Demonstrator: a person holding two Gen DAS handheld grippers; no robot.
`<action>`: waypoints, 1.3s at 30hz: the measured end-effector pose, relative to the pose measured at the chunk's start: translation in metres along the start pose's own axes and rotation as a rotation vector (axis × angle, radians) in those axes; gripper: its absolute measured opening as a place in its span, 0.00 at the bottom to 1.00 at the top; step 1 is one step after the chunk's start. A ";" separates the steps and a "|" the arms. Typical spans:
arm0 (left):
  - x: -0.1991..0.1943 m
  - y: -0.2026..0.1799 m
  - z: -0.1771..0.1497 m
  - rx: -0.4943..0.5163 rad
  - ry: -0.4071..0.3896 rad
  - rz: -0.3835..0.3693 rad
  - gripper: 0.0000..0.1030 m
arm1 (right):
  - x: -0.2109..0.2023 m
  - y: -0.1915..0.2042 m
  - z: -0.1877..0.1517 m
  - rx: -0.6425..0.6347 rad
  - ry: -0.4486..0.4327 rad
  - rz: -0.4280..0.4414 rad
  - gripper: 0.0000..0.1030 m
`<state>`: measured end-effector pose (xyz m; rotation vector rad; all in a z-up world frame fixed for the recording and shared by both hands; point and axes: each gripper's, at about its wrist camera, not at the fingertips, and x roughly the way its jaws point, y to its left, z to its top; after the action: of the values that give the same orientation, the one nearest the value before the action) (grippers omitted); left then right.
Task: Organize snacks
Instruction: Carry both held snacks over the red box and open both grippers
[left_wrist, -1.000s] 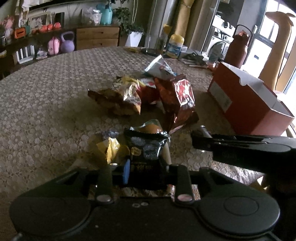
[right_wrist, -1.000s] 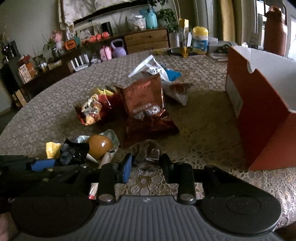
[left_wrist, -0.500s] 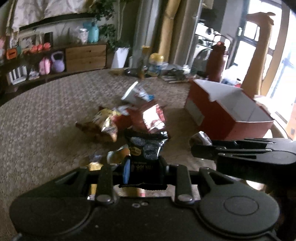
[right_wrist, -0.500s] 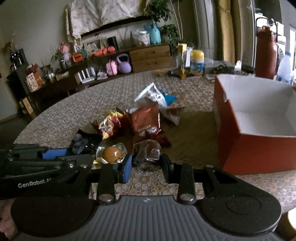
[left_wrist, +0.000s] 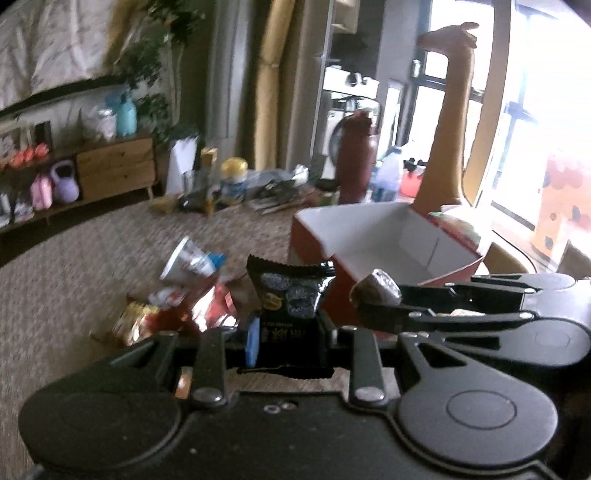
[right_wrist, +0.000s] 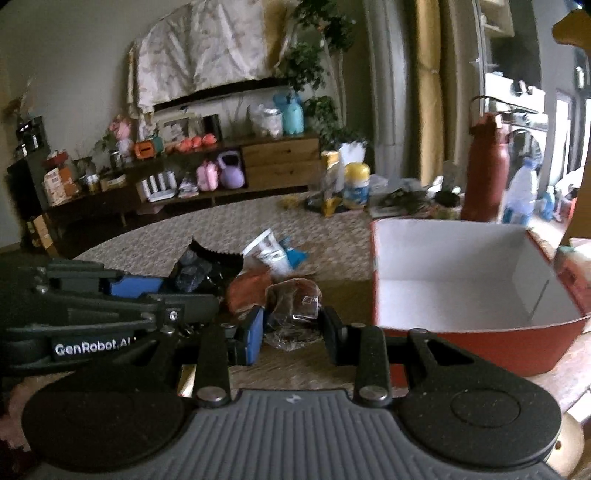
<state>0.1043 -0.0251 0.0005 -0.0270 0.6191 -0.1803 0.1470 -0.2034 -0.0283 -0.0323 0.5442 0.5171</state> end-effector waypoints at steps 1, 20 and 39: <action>0.003 -0.005 0.005 0.010 -0.003 -0.003 0.27 | -0.002 -0.003 0.001 0.001 -0.005 -0.008 0.32; 0.085 -0.085 0.077 0.149 0.008 -0.079 0.27 | 0.006 -0.116 0.023 0.077 -0.007 -0.205 0.32; 0.210 -0.127 0.087 0.167 0.217 -0.064 0.27 | 0.072 -0.202 0.019 0.138 0.159 -0.281 0.32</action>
<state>0.3023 -0.1899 -0.0398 0.1358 0.8178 -0.2992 0.3056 -0.3429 -0.0694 -0.0184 0.7172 0.2035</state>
